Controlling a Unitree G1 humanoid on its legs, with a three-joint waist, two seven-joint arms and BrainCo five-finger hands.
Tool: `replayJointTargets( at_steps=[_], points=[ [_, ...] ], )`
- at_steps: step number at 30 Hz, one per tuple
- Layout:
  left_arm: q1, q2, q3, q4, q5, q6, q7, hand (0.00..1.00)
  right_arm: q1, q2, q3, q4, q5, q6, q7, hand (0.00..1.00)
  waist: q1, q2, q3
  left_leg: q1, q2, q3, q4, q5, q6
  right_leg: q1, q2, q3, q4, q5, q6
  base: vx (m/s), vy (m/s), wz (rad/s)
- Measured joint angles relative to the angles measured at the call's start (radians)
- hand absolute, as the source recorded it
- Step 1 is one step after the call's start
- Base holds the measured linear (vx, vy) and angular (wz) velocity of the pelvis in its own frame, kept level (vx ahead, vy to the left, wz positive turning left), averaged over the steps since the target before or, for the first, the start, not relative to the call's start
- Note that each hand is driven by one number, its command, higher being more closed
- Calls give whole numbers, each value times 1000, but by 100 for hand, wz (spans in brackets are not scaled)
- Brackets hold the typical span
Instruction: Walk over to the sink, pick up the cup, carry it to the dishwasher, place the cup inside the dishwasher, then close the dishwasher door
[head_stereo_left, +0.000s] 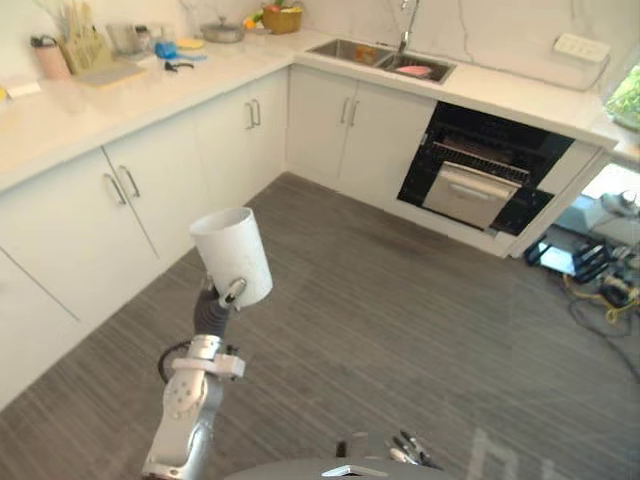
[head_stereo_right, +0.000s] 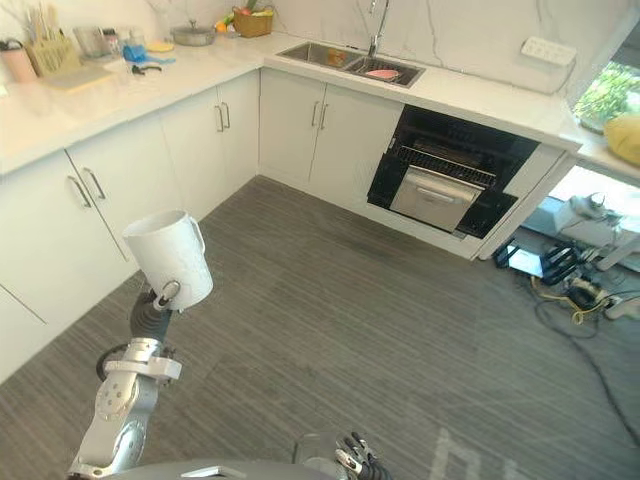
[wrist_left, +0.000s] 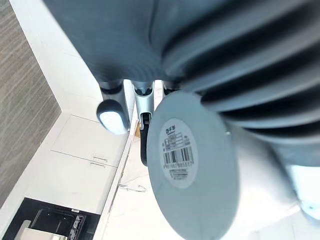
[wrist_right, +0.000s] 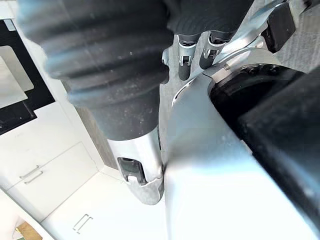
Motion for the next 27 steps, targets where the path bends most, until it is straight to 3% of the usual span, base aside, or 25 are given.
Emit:
replayJointTargets(
  at_steps=[2,3,4,5,6,7,8,10,11,12,13,15,16,17,18,19,20,21,22,23,24,25,26,27],
  points=[
    [-48,-2,1,-2,0,25,-13,100,11,8,11,-42,37,4,1,0,-5,15,13,53,43,5,14,-42,-37,-49,31,6,-152,93,2,368,-198,3],
    [-50,-2,1,-6,0,28,-15,100,14,7,21,-44,41,6,1,0,-6,8,14,67,45,9,31,-62,-50,-43,36,7,-205,146,-2,434,-261,-2],
    [-44,-1,1,-22,2,29,-17,100,30,9,47,-52,44,18,-1,0,-7,-22,15,100,39,14,76,-120,-79,-22,25,23,-272,263,-15,461,-300,-6],
    [-29,-31,2,-16,5,29,-21,100,32,-5,42,-71,53,34,0,0,-10,22,21,139,82,22,117,-190,-109,-27,61,19,-173,248,-3,443,-293,-15],
    [-15,-49,1,-19,5,28,-22,100,31,-17,48,-77,52,47,1,0,-9,23,19,145,103,26,142,-204,-106,-32,77,23,-141,197,-6,480,-322,-28],
    [0,-65,-10,-28,8,28,-23,100,27,-20,44,-85,55,64,-2,0,-6,51,13,141,118,26,204,-192,-87,-42,96,23,-83,140,-17,357,-263,-30],
    [14,-76,-22,-40,8,27,-23,100,31,-24,44,-94,57,71,-4,0,-9,51,14,122,127,8,261,-172,-63,-39,107,22,-70,111,-26,430,-358,-34],
    [27,-86,-43,-66,11,24,-22,100,35,-27,36,-117,57,99,-11,0,-11,87,20,54,170,-35,461,-93,-61,14,151,19,-105,88,-45,317,-278,-31],
    [32,-103,-41,-87,11,24,-22,100,39,-26,24,-121,55,111,-14,0,-6,95,35,-38,205,-93,659,33,-78,59,184,24,-142,81,-55,341,-204,-43],
    [36,-117,-33,-90,12,21,-22,100,51,-28,26,-125,51,110,-17,0,3,109,33,-126,221,-150,820,256,-97,114,212,31,-185,74,-71,345,-162,-43],
    [40,-126,-32,-89,12,21,-20,100,50,-31,28,-126,46,106,-17,0,4,115,31,-166,226,-168,895,325,-89,143,222,38,-208,70,-78,443,-98,-35],
    [61,-154,-16,-88,36,20,-24,100,59,-37,48,-126,43,87,-25,0,23,108,37,-355,201,-150,1182,215,-31,250,233,76,-277,56,-116,416,-56,-29],
    [67,-154,-9,-88,40,20,-25,100,59,-38,52,-125,43,84,-25,0,33,103,39,-394,185,-138,1200,174,-7,277,232,85,-301,55,-116,378,-41,-46],
    [74,-149,13,-88,40,17,-40,100,59,-49,70,-122,45,76,-25,0,59,97,39,-462,161,-109,1178,91,23,327,231,113,-346,55,-117,461,-17,-68],
    [73,-145,36,-88,40,12,-45,100,54,-59,87,-123,47,68,-18,0,82,90,40,-508,143,-87,1089,32,26,362,228,141,-377,55,-116,399,21,-78],
    [74,-140,48,-88,39,11,-45,100,45,-58,91,-124,49,61,-12,0,88,82,40,-516,131,-73,1011,10,30,380,224,160,-387,57,-108,453,61,-82],
    [76,-123,67,-88,39,11,-42,100,27,-53,107,-136,58,54,-6,0,91,64,41,-510,102,-46,805,-22,33,415,211,194,-406,51,-99,390,78,-64],
    [79,-116,72,-89,39,11,-41,100,18,-54,116,-144,63,51,0,0,91,56,40,-505,83,-46,691,-25,33,431,203,210,-412,47,-97,507,132,-86],
    [90,-103,72,-89,40,11,-34,100,2,-54,122,-150,66,39,7,0,91,45,37,-477,38,-66,452,-1,17,455,186,249,-429,34,-84,503,195,-94],
    [100,-102,65,-89,40,11,-24,100,-17,-53,121,-149,65,28,10,0,94,44,35,-435,-1,-113,229,64,3,482,172,286,-448,13,-62,504,225,-95],
    [105,-101,60,-85,40,12,-18,100,-24,-50,120,-141,65,22,11,0,97,42,37,-419,-17,-130,196,145,-3,499,163,307,-454,-2,-48,512,272,-88],
    [119,-100,55,-82,40,12,-12,100,-34,-31,116,-111,65,17,10,0,101,25,27,-387,-55,-130,191,209,21,527,139,336,-461,-27,-38,512,251,-44],
    [116,-93,54,-78,41,12,-14,100,-32,-9,115,-96,65,16,9,0,89,-6,22,-400,-75,-115,250,163,44,546,110,338,-468,-31,-37,511,235,-27],
    [115,-93,54,-77,42,11,-14,100,-33,-6,115,-78,65,16,8,0,87,-13,20,-411,-77,-112,291,139,51,549,101,339,-470,-25,-41,572,240,-2]
  ],
)
